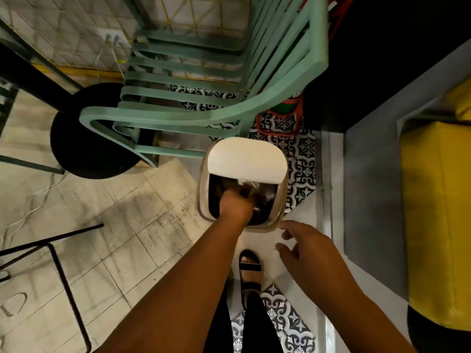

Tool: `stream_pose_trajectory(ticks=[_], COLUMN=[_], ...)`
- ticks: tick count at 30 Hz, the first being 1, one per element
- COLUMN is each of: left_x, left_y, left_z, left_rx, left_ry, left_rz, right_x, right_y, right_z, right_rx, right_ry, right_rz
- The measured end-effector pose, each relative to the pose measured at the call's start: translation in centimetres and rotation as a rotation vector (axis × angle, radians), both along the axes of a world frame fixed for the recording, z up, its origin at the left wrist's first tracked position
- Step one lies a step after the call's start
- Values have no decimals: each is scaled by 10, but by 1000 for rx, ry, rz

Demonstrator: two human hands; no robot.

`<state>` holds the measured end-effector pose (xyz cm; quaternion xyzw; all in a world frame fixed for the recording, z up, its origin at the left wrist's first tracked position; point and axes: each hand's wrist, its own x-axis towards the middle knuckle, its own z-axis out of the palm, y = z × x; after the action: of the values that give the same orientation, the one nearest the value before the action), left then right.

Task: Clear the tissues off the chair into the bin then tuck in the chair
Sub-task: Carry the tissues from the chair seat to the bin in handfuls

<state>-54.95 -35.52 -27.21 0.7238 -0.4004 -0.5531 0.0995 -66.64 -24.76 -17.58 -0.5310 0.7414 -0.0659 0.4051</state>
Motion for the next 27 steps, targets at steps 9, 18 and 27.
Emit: stream_pose_trajectory(ticks=[9, 18, 27], left_x=[15, 103, 259], left_y=[13, 44, 112], left_z=[28, 117, 188], left_rx=[39, -14, -190], left_ry=[-124, -49, -101], left_rz=[-447, -37, 425], right_x=[3, 75, 251], right_y=[-37, -65, -60], right_z=[13, 58, 105], right_rx=[-70, -34, -121], right_ry=[13, 99, 52], right_rz=[124, 465, 895])
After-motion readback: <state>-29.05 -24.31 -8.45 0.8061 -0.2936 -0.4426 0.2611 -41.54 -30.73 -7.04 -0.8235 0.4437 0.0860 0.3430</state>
